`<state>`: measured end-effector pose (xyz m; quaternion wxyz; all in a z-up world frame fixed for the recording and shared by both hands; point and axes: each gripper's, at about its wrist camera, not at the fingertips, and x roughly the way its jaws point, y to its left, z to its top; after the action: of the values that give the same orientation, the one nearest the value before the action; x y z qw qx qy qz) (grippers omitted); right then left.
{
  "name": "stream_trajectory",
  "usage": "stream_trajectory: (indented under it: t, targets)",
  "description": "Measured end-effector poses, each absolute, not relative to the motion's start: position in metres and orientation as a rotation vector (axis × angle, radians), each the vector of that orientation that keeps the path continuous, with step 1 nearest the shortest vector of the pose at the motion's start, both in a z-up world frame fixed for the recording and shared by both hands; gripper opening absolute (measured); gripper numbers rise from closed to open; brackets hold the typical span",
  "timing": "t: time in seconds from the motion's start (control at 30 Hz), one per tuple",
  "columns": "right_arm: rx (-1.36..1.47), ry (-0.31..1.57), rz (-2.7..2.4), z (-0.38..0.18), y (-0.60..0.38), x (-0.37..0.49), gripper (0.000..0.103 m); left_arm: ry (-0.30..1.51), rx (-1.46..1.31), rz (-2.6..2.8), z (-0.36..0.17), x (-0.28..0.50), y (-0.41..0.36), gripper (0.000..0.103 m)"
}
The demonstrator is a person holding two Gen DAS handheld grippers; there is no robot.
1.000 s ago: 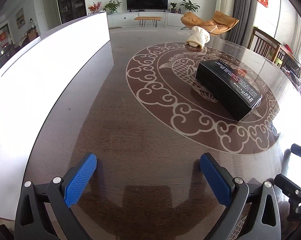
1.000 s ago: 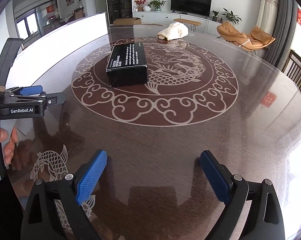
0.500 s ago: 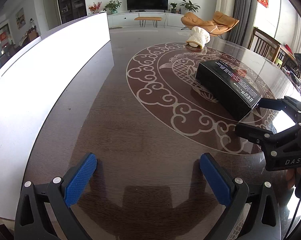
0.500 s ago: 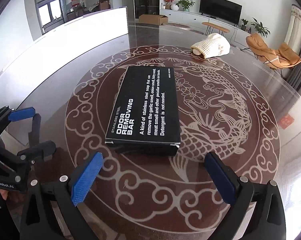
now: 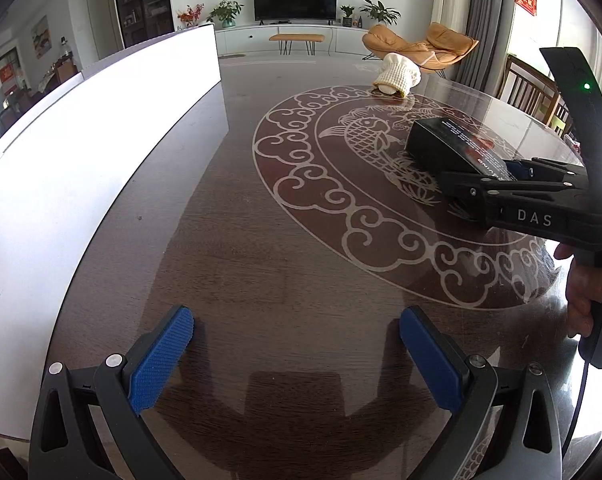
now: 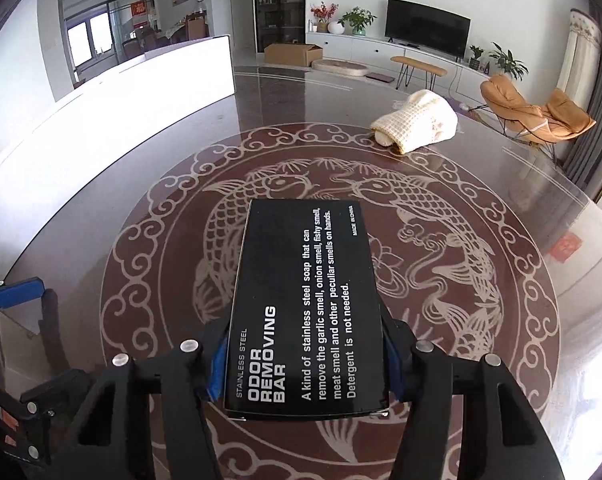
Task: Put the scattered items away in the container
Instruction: 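Lower the right tool onto the black odor-removing bar box and close it, then grasp the cream knitted glove with the left tool while the right tool holds the black box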
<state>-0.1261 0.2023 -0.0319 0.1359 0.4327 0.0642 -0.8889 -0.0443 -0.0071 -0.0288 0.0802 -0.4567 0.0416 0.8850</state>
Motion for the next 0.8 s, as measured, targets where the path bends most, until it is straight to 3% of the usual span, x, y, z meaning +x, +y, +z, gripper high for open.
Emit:
stream_trajectory:
  t: [0.17,0.4,0.8]
  targets:
    - [1.27,0.192,-2.618,-0.034,0.241,-0.1,0.059,0.123,-1.366,2.647,-0.029,-0.044,-0.007,0.103]
    - [1.333,0.054,-2.744,-0.034,0.309,-0.065,0.06,0.195,-1.391,2.532,-0.028,-0.066,0.02,0.103]
    - [1.339,0.074,-2.755,-0.032,0.31,-0.06,0.06,0.311,-1.335,2.374,-0.028,-0.244,0.128,0.103]
